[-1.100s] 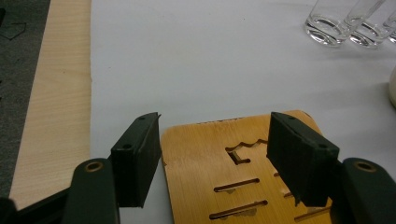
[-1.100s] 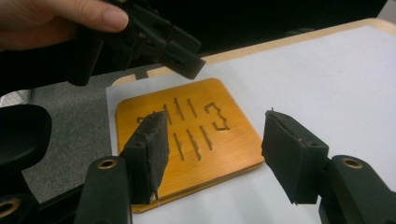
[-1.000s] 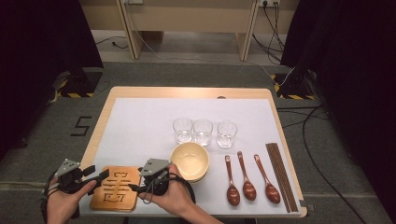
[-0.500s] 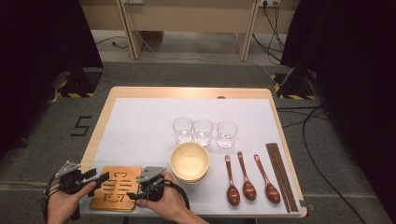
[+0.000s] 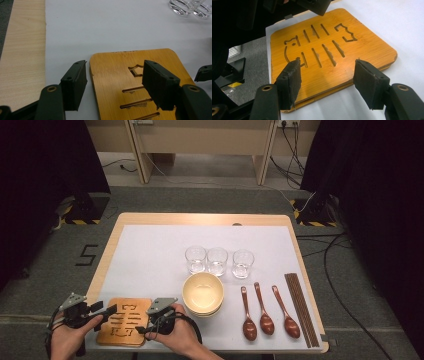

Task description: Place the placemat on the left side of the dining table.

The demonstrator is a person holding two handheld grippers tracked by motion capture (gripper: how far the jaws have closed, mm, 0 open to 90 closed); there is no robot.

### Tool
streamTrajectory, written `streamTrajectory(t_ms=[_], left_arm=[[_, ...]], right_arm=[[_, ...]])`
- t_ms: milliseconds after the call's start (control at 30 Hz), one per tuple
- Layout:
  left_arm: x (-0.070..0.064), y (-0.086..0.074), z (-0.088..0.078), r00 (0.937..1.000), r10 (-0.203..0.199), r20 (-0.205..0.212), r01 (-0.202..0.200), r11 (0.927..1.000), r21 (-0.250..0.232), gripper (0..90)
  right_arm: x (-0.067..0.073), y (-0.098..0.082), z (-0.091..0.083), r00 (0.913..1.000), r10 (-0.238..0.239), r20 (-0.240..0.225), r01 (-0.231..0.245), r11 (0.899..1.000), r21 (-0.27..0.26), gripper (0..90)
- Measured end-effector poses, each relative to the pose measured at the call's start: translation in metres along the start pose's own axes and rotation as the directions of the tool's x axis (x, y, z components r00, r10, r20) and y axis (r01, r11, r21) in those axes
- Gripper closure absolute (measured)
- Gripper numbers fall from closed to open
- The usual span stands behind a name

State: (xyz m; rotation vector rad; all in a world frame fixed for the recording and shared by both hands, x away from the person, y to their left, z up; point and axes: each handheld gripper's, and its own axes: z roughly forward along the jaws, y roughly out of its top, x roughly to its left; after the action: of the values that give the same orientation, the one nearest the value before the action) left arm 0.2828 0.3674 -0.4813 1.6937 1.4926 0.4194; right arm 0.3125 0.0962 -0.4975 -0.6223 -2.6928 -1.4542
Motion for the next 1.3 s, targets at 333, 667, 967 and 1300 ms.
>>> streamTrajectory(t_ms=[333,667,967,1300], left_arm=[[0.003,-0.002,0.001,0.9999,-0.005,-0.016,0.006,0.9998,0.019,36.1],[0.007,-0.004,-0.002,0.9997,-0.020,-0.017,0.020,0.9991,0.037,36.2],[0.013,-0.007,-0.004,0.9981,-0.041,-0.046,0.044,0.9971,0.063,36.0],[0.014,-0.009,-0.003,0.9964,-0.068,-0.050,0.073,0.9934,0.089,36.9]], right_arm=[[0.001,0.002,0.005,0.9998,-0.020,-0.003,0.020,1.000,0.010,39.2],[0.006,0.007,0.013,0.9994,-0.032,-0.016,0.033,0.999,0.025,39.0],[0.008,0.009,0.017,0.9989,-0.045,-0.015,0.045,0.998,0.033,37.7],[0.009,0.010,0.018,0.9990,-0.042,-0.017,0.043,0.998,0.044,37.0]])
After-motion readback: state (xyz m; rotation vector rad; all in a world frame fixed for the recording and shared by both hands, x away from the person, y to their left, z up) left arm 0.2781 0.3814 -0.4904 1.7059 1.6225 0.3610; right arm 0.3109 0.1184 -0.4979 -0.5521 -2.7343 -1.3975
